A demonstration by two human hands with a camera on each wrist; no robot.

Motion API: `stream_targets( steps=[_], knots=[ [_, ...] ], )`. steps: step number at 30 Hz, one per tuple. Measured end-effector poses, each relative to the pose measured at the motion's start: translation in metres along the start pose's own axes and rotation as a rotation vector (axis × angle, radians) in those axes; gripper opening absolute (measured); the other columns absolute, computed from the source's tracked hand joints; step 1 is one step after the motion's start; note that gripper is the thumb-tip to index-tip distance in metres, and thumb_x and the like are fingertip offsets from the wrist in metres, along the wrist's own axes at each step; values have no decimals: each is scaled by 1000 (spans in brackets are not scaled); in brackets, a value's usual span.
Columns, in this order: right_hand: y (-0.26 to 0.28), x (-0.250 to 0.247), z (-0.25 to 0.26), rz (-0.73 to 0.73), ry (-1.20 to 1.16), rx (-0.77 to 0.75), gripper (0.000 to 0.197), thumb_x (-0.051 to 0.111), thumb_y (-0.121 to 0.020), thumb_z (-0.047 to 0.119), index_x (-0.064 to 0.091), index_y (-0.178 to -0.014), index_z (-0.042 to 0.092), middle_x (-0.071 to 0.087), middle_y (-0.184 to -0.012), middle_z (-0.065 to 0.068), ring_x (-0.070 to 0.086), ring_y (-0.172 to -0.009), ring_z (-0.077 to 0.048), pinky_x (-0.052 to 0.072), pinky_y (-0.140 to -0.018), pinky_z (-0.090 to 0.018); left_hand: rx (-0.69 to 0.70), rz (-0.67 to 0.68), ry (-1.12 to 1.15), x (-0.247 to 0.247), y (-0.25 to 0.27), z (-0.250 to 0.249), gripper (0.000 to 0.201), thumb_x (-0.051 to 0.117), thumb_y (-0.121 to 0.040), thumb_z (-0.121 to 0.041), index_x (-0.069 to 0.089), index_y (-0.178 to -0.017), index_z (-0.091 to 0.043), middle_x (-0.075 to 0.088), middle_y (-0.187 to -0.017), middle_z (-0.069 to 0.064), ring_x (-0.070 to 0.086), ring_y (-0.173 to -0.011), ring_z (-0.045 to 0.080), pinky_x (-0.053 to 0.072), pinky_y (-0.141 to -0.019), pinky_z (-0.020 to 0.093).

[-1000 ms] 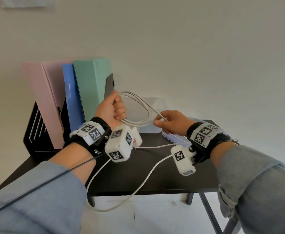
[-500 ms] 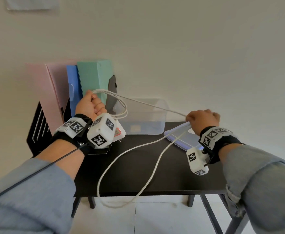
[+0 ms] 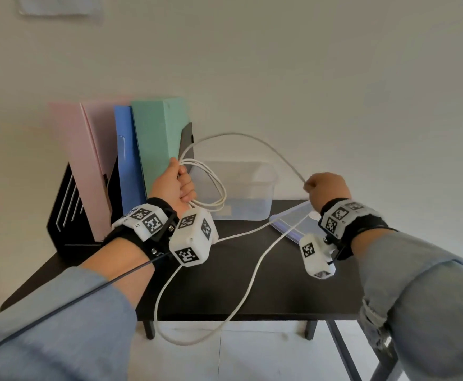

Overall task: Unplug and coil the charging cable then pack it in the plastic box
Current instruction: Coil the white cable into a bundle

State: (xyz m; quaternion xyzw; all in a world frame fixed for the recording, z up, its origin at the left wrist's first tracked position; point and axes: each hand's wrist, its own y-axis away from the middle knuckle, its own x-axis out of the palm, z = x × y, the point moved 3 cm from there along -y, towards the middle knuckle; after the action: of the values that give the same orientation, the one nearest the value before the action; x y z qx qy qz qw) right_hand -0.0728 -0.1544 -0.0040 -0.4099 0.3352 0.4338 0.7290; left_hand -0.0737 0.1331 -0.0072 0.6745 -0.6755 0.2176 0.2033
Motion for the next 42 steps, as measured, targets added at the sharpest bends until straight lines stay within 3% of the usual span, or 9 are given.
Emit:
stream_targets(
  steps=[3,5,8,14,18,28,31,36,42],
  knots=[
    [-3,-17,7,-294,-593,7,20,47,-94,16,64,-98,7,68,-92,-10,67,-74,-24,55,-69,-31,-27,21,-18,4,0,5,44,29,-100,-43,36,-64,-18,25,-30,-6,20,-22,4,17,-26,14],
    [1,-25,16,-409,-871,-33,19,48,-93,16,64,-100,8,67,-90,-6,67,-71,-17,57,-74,-29,-53,27,-13,5,0,8,44,28,-100,-42,35,-64,-18,25,-29,-5,21,-22,4,18,-25,14],
    [4,-19,22,-331,-633,-158,23,47,-94,19,67,-103,10,69,-97,-10,65,-89,-26,52,-88,-39,-87,19,24,1,-1,12,44,28,-100,-42,35,-63,-18,25,-30,-6,20,-22,5,17,-27,14],
    [16,12,-3,89,453,-95,35,38,-87,9,65,-105,22,59,-89,-3,52,-98,-26,41,-78,-33,-92,7,52,-8,-3,10,44,27,-100,-41,37,-63,-19,26,-32,-7,20,-23,6,17,-28,14],
    [24,21,15,61,676,-288,36,39,-85,9,67,-102,24,64,-95,1,47,-103,-22,34,-79,-30,-30,51,3,4,-3,15,43,25,-100,-41,39,-67,-18,30,-32,-6,23,-24,4,20,-28,14],
    [45,14,74,-75,585,-801,38,49,-83,6,67,-109,28,59,-96,2,42,-103,-24,22,-78,-30,147,99,-202,41,0,26,30,26,-103,-23,41,-77,-16,42,-60,-3,27,-32,4,25,-38,16],
    [49,14,83,-163,543,-930,35,65,-76,7,72,-97,35,61,-83,5,50,-92,-24,24,-73,-30,177,95,-291,47,0,30,28,28,-102,-22,42,-79,-17,49,-66,-1,35,-41,5,28,-45,18],
    [46,12,90,-260,515,-971,23,85,-56,26,70,-69,38,52,-57,13,53,-67,-17,39,-62,-24,175,109,-366,54,0,40,27,31,-101,-22,45,-79,-17,60,-76,5,54,-68,15,45,-65,28],
    [48,1,87,-420,223,-970,14,67,-76,31,61,-66,22,55,-57,7,53,-64,-22,23,-65,-27,247,147,-646,63,2,44,27,33,-100,-22,48,-78,-14,56,-67,5,56,-59,15,48,-63,28]
  ],
)
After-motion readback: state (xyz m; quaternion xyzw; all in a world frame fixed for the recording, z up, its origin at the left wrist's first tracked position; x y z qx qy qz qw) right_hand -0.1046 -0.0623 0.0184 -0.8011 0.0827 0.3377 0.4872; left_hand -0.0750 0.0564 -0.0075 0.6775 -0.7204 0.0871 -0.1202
